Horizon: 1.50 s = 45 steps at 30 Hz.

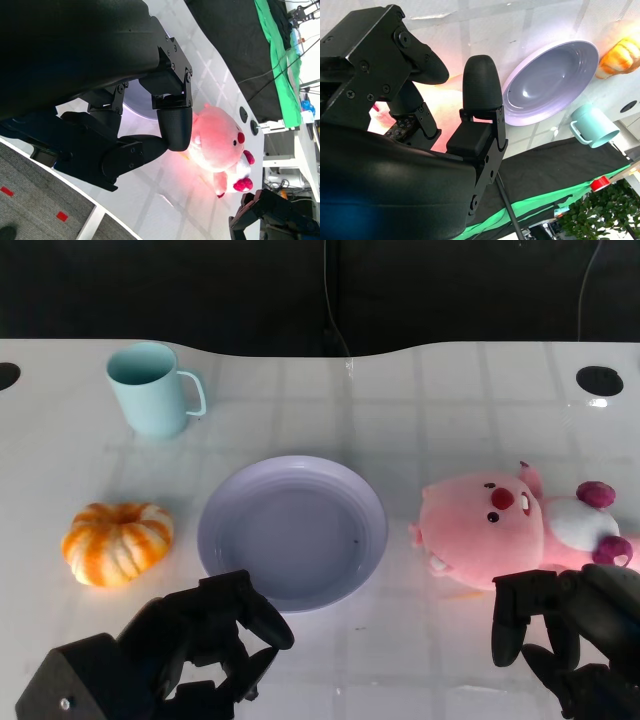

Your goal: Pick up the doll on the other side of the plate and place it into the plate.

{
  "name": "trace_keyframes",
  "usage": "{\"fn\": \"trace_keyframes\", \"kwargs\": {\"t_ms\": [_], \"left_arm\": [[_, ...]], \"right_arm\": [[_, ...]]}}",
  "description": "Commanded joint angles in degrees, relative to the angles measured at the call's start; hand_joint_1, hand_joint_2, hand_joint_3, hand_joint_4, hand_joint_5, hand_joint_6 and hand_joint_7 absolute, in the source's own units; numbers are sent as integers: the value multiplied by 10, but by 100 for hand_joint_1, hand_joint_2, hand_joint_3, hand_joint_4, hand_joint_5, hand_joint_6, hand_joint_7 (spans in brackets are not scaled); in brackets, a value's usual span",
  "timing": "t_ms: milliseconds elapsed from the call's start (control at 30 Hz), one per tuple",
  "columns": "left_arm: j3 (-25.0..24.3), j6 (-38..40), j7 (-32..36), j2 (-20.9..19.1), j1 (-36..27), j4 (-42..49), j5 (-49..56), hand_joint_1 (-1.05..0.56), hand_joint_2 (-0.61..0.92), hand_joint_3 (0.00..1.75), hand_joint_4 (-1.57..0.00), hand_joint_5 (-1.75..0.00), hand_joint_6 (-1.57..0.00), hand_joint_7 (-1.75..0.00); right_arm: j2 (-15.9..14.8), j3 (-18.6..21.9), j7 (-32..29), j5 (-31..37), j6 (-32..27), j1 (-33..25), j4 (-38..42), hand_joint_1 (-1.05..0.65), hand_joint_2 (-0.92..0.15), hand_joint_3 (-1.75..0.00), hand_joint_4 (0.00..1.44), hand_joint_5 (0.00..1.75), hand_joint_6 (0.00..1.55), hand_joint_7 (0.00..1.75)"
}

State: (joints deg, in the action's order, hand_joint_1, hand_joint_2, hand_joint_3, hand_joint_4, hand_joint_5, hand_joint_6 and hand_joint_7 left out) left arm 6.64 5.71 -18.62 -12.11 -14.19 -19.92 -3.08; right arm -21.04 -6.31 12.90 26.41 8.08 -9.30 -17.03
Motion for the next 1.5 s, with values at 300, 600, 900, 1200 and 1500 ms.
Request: {"fn": "trace_keyframes", "kwargs": {"t_ms": [300,600,900,1200,1500], "left_arm": [[-4,0,-4,-6,6,5,-4,-24,75,80,-63,-175,-65,-135],[-4,-1,-3,-7,6,6,-2,-24,74,80,-65,-175,-66,-135],[-6,-2,-5,-8,5,7,-5,-23,74,81,-65,-175,-65,-135],[-8,-5,-6,-9,5,9,-5,-23,74,82,-65,-175,-66,-134],[-7,2,-5,-9,3,3,-6,-24,74,82,-63,-175,-65,-135]], "right_arm": [[-6,0,-3,1,1,5,4,6,-27,-137,92,175,85,140],[-7,-1,-8,2,8,7,12,6,-27,-136,93,175,85,139],[21,11,-23,-6,-33,2,-10,4,-48,-96,86,119,76,80],[26,37,-47,3,-52,11,-42,-20,-86,-16,60,66,58,25],[16,68,-40,10,-77,15,-92,-41,-91,-4,29,48,36,8]]}}
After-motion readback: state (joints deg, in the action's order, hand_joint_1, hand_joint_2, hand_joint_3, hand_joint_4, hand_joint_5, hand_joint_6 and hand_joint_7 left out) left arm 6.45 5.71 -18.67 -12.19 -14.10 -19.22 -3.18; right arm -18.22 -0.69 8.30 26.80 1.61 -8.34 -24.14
